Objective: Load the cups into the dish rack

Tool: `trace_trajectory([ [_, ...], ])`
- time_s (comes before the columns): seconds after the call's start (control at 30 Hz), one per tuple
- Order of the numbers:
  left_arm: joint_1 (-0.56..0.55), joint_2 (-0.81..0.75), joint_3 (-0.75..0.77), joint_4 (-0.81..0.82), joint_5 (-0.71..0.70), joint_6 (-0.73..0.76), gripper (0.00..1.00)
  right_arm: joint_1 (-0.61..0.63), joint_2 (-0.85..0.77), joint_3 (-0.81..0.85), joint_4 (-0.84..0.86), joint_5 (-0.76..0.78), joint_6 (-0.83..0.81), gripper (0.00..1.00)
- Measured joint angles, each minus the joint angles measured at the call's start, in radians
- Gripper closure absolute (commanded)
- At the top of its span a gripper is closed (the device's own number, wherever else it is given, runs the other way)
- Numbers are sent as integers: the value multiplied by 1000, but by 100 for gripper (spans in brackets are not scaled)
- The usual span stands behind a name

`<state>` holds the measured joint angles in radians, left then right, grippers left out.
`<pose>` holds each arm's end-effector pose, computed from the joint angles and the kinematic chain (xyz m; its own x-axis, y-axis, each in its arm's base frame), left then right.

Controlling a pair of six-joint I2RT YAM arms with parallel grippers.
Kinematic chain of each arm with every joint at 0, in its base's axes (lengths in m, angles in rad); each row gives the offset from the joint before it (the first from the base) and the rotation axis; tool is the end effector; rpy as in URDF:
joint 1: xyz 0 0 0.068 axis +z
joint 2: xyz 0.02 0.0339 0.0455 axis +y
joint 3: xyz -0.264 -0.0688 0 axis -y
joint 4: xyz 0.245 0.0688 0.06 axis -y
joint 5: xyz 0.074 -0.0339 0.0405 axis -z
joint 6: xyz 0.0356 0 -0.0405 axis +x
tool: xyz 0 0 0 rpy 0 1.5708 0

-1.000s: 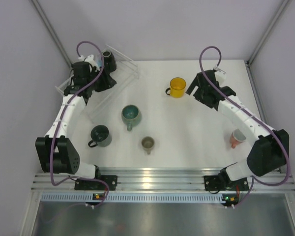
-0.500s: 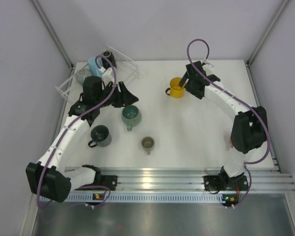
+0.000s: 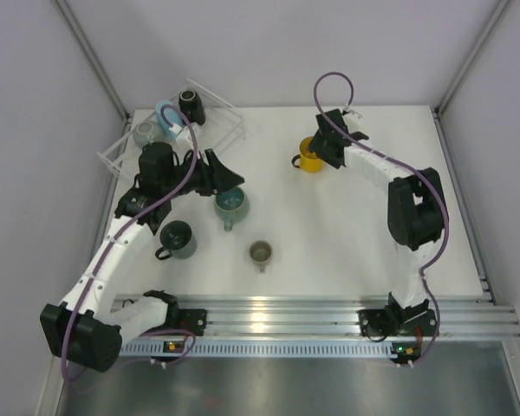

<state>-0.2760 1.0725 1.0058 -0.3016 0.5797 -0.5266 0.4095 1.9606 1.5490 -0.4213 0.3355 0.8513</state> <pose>0.2247 -0.0839 0.3516 -0.6612 -0.2498 -0.7074 0.4481 0.6248 -0.6394 0.4094 0.1649 0.2350 -0.5772 0.5237 -0.6266 0.3966 0.8505 0.3455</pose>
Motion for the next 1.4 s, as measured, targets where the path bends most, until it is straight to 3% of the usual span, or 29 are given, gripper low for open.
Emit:
trace_trajectory([
  [0.6, 0, 32, -6, 11, -8, -24, 46, -2, 84, 19, 45, -3, -14, 63],
  [0.8, 0, 32, -6, 11, -11, -33, 47, -13, 85, 15, 64, -13, -15, 79],
  [0.93, 0, 32, -6, 11, -12, -40, 47, -18, 92, 16, 62, -27, -34, 100],
  [1.27, 0, 32, -6, 11, -12, -52, 48, -29, 93, 13, 88, -84, -95, 100],
  [1.4, 0, 43, -6, 12, -11, -60, 48, -39, 19, -85, 108, -139, -123, 100],
])
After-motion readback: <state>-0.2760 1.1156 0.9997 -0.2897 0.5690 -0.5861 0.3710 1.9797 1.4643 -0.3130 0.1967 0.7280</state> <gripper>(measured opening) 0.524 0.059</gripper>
